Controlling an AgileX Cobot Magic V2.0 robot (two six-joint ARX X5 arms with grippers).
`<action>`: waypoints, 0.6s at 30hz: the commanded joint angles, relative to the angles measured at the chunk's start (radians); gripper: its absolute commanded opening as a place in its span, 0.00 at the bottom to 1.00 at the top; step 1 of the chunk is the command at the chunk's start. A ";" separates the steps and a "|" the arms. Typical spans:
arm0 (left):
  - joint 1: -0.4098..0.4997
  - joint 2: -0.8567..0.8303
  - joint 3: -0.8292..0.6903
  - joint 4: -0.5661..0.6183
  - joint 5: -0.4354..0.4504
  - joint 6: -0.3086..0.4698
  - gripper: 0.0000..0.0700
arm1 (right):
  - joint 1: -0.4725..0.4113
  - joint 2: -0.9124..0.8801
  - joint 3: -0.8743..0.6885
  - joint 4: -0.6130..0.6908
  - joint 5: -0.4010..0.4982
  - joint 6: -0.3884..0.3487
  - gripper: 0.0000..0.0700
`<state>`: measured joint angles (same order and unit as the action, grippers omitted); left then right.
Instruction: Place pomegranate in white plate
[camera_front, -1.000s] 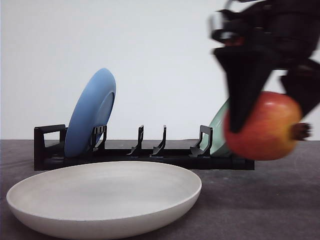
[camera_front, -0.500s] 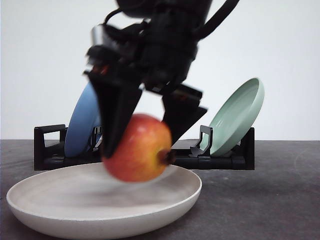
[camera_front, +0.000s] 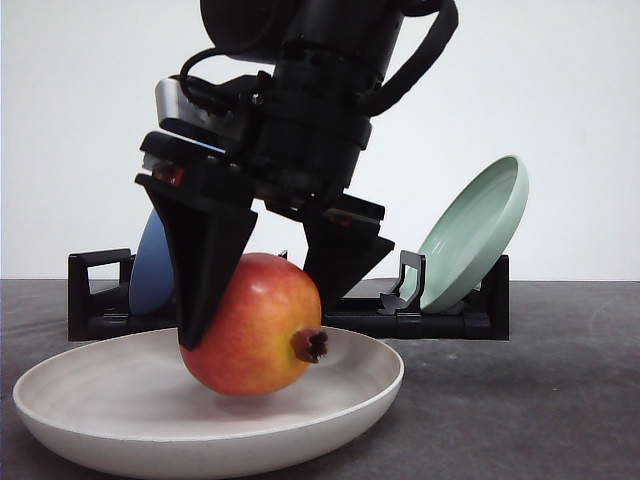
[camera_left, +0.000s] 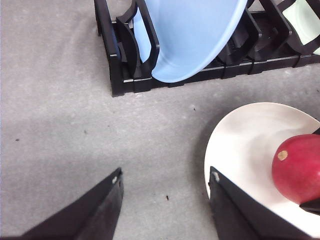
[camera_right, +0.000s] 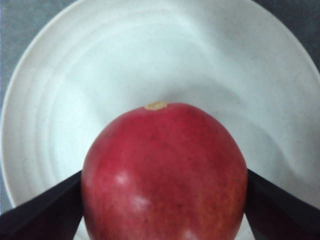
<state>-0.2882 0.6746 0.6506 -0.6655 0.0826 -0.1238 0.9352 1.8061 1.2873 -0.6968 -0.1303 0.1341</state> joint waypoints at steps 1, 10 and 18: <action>-0.001 0.006 0.012 0.008 0.004 0.004 0.45 | 0.012 0.032 0.021 0.010 -0.002 -0.004 0.78; -0.001 0.006 0.012 0.008 0.004 0.004 0.45 | 0.010 0.017 0.027 0.013 0.001 0.000 1.00; -0.001 0.006 0.012 0.008 0.004 0.003 0.45 | 0.010 -0.153 -0.060 0.168 0.104 -0.076 0.94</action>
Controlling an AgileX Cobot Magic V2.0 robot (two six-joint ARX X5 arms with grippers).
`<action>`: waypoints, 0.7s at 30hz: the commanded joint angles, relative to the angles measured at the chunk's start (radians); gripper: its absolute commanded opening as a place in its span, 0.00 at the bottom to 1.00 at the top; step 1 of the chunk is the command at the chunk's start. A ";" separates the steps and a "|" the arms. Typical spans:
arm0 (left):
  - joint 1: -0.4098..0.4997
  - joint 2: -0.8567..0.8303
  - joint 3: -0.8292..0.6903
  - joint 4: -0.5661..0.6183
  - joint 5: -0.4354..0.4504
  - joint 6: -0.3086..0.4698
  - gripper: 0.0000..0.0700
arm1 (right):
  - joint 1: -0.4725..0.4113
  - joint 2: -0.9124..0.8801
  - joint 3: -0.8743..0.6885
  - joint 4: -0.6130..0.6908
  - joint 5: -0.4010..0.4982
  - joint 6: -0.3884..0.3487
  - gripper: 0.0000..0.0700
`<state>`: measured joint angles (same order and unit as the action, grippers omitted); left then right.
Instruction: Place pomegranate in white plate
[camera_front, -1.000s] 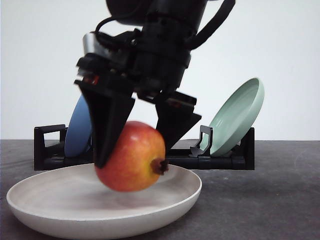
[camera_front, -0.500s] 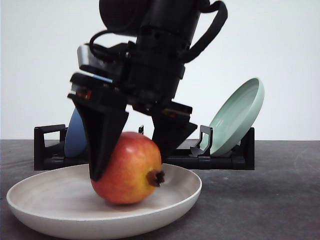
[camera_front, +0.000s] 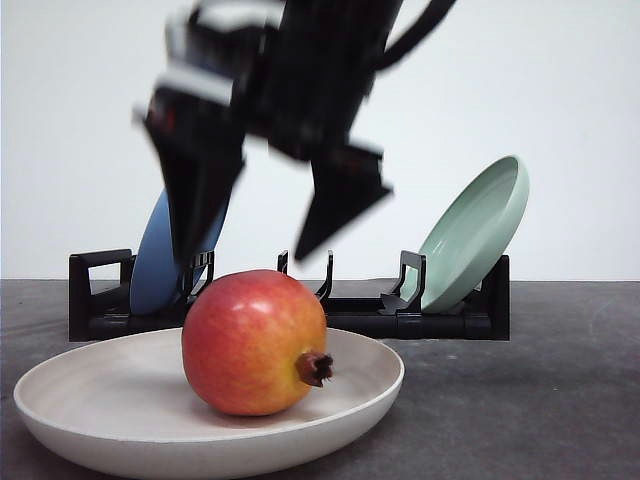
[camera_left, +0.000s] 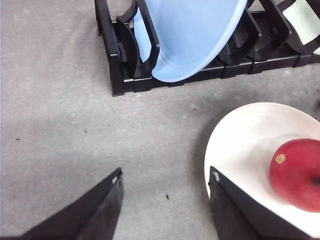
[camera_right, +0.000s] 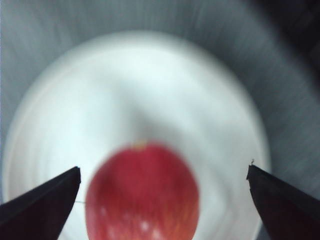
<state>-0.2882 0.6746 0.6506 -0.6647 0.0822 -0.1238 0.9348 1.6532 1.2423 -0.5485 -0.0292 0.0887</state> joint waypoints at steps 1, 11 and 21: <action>-0.001 0.006 0.012 0.006 0.004 0.003 0.45 | 0.006 -0.031 -0.053 0.068 -0.003 -0.032 0.90; -0.001 0.006 0.012 0.006 0.004 -0.001 0.45 | -0.175 -0.360 -0.441 0.342 -0.285 0.058 0.88; -0.001 0.006 0.012 0.006 0.004 -0.028 0.45 | -0.453 -0.651 -0.588 0.164 -0.330 -0.004 0.88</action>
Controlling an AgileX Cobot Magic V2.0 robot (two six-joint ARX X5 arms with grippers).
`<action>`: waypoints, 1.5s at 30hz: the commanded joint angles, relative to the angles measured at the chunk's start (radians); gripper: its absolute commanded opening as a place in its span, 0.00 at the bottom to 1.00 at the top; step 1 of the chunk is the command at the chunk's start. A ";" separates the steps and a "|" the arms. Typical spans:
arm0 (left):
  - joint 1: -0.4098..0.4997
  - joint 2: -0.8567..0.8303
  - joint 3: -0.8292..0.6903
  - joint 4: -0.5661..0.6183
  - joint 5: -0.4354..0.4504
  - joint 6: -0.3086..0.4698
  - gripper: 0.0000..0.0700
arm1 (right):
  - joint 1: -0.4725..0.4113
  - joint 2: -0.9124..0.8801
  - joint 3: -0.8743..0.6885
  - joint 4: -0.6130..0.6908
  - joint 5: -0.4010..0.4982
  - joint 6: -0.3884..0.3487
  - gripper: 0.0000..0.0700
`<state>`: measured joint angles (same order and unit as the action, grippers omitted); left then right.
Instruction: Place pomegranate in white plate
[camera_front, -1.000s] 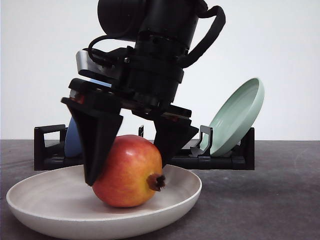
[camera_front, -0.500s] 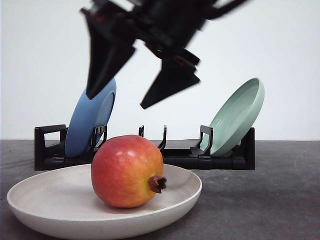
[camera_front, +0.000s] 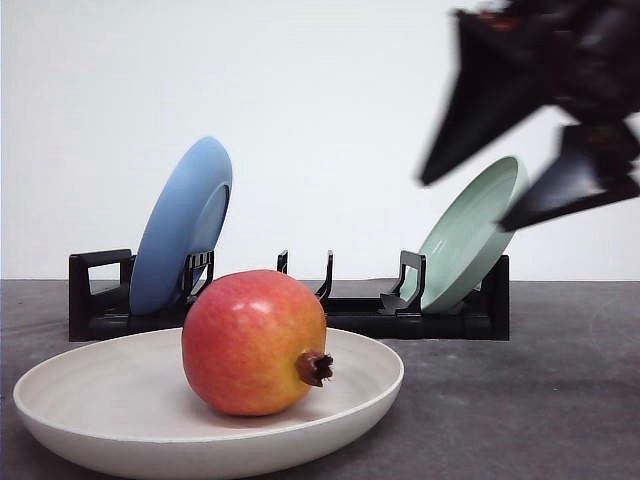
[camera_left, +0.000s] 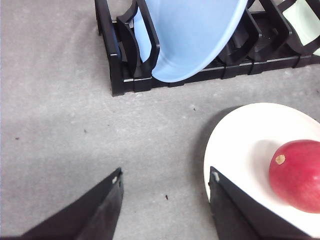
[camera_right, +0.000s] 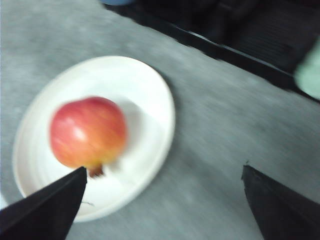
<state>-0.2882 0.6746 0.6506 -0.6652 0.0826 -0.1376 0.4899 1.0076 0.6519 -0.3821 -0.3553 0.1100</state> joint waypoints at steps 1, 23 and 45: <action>-0.001 0.005 0.012 0.007 0.004 -0.014 0.45 | -0.033 -0.024 -0.002 -0.023 -0.004 -0.030 0.88; -0.001 0.002 0.012 0.007 0.004 -0.012 0.01 | -0.141 -0.108 -0.009 -0.081 -0.020 -0.041 0.02; 0.214 -0.394 -0.410 0.436 -0.023 0.008 0.01 | -0.141 -0.108 -0.009 -0.060 -0.019 -0.042 0.02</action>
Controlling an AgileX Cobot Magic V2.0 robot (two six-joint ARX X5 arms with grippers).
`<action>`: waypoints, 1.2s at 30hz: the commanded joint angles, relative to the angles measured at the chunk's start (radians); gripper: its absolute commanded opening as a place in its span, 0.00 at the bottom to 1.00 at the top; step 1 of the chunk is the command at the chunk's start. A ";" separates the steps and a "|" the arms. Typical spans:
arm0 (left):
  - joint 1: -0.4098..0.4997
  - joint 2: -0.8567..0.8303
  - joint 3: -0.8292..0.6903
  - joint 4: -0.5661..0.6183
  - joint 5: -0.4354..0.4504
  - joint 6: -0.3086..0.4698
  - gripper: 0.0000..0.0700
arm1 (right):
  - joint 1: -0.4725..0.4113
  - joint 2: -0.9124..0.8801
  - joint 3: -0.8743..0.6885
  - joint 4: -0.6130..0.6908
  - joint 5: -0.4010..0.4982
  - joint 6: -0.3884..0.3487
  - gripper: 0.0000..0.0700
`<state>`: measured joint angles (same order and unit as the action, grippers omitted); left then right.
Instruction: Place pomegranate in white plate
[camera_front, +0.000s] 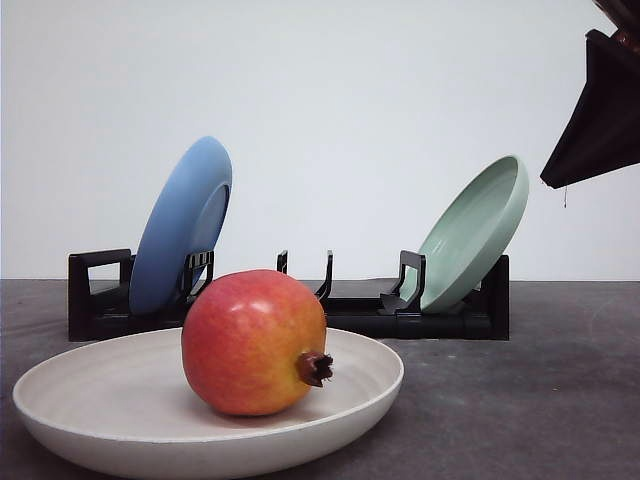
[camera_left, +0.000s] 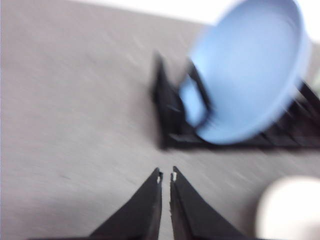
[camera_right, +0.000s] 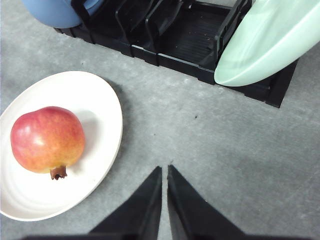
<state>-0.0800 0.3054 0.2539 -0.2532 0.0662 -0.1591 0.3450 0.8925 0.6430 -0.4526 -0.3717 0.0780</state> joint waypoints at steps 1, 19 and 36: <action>0.016 -0.056 -0.034 0.025 -0.019 0.046 0.01 | 0.004 0.007 0.000 0.010 -0.002 -0.010 0.02; 0.068 -0.303 -0.242 0.077 -0.044 0.192 0.01 | 0.004 0.007 0.000 0.011 -0.003 -0.009 0.02; 0.068 -0.303 -0.242 0.074 -0.044 0.192 0.01 | 0.004 0.007 0.000 0.010 0.003 -0.037 0.02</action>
<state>-0.0135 0.0036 0.0216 -0.1814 0.0235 0.0189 0.3452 0.8925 0.6430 -0.4522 -0.3652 0.0666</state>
